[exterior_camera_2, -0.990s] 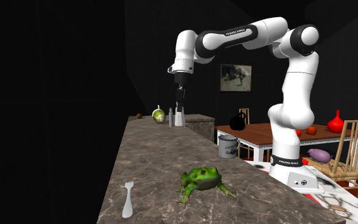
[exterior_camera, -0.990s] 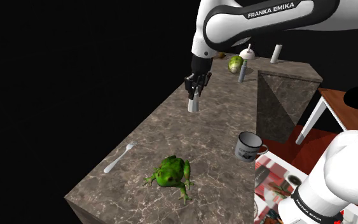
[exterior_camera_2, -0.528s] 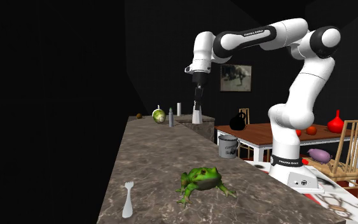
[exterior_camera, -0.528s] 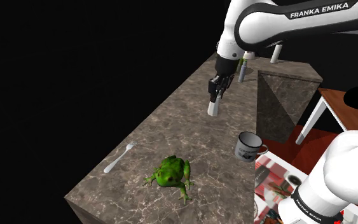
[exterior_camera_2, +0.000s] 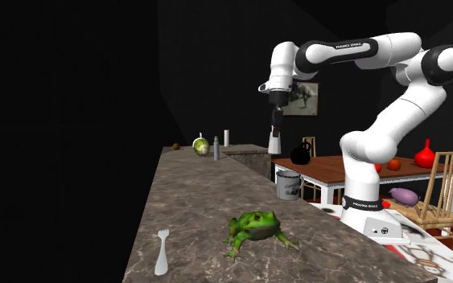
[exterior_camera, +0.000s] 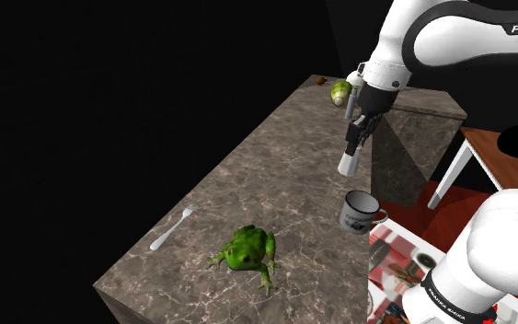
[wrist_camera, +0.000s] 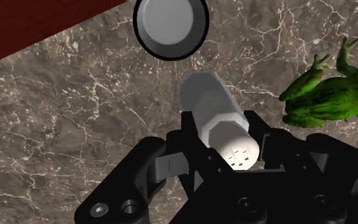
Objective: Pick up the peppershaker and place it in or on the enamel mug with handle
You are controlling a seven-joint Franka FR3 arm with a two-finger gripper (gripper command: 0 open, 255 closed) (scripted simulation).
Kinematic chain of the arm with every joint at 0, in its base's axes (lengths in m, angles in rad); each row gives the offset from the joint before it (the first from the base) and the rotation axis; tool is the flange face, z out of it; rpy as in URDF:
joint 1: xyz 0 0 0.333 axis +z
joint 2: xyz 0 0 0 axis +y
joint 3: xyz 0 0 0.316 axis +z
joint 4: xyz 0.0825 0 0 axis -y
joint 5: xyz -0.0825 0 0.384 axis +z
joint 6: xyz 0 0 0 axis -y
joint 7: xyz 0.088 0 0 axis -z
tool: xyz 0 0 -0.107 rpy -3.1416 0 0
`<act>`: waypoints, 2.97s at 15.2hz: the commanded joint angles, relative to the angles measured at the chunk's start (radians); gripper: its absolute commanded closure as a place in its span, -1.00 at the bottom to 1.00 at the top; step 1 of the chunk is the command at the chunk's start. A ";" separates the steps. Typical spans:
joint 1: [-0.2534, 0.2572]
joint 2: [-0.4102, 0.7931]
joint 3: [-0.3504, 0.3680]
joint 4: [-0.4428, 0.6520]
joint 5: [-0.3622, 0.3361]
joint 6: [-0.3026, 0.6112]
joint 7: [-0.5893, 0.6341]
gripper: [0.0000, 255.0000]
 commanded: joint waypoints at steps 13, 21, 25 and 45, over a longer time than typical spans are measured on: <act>-0.044 -0.283 -0.076 -0.220 -0.061 -0.066 -0.074 1.00; -0.049 -0.296 -0.082 -0.333 -0.066 0.033 -0.079 1.00; -0.050 -0.296 -0.083 -0.355 -0.068 0.055 -0.079 1.00; -0.048 -0.299 -0.081 -0.228 -0.066 -0.074 -0.079 -1.00</act>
